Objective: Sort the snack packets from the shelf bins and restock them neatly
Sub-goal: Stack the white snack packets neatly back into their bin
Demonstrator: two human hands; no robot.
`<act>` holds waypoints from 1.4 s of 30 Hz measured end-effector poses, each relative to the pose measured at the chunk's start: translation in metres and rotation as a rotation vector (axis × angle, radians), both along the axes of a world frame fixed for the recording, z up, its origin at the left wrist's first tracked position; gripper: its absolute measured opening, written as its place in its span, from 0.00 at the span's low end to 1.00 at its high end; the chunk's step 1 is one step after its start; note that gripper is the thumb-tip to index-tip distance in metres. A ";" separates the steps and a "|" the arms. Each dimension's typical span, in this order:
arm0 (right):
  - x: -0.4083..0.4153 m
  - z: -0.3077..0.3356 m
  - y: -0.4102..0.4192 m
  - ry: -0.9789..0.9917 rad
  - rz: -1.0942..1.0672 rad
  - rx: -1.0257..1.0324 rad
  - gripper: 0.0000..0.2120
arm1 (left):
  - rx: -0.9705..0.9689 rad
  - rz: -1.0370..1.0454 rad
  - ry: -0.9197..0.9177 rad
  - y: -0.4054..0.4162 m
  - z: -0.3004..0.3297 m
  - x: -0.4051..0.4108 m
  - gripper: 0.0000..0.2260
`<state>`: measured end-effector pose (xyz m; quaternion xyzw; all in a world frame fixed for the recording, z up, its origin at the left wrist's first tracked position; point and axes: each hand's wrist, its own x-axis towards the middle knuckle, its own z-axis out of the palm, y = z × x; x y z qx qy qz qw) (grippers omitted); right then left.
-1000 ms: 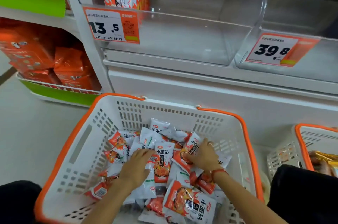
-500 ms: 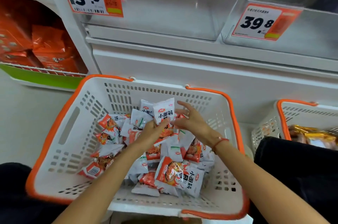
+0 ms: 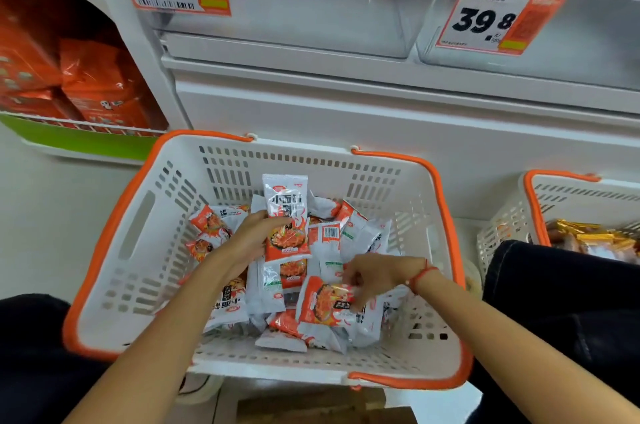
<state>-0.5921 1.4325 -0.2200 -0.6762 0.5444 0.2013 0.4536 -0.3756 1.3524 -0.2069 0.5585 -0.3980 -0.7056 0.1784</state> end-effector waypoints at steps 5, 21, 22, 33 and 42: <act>-0.008 0.066 -0.039 -0.217 -0.142 -0.090 0.11 | -0.310 -0.238 -0.146 -0.004 0.025 0.004 0.17; 0.026 0.120 -0.066 -0.547 -0.730 -0.983 0.29 | -0.359 -0.240 0.081 -0.012 0.091 -0.007 0.14; 0.025 0.126 -0.069 -0.540 -0.769 -0.923 0.35 | -0.391 -0.183 0.088 -0.015 0.095 -0.005 0.16; 0.066 0.248 -0.117 -0.811 -0.433 -0.958 0.24 | -0.986 0.254 0.352 -0.061 0.213 -0.005 0.13; 0.085 0.306 -0.189 -0.756 -0.376 -1.578 0.15 | -1.431 0.576 -0.299 -0.143 0.224 0.045 0.33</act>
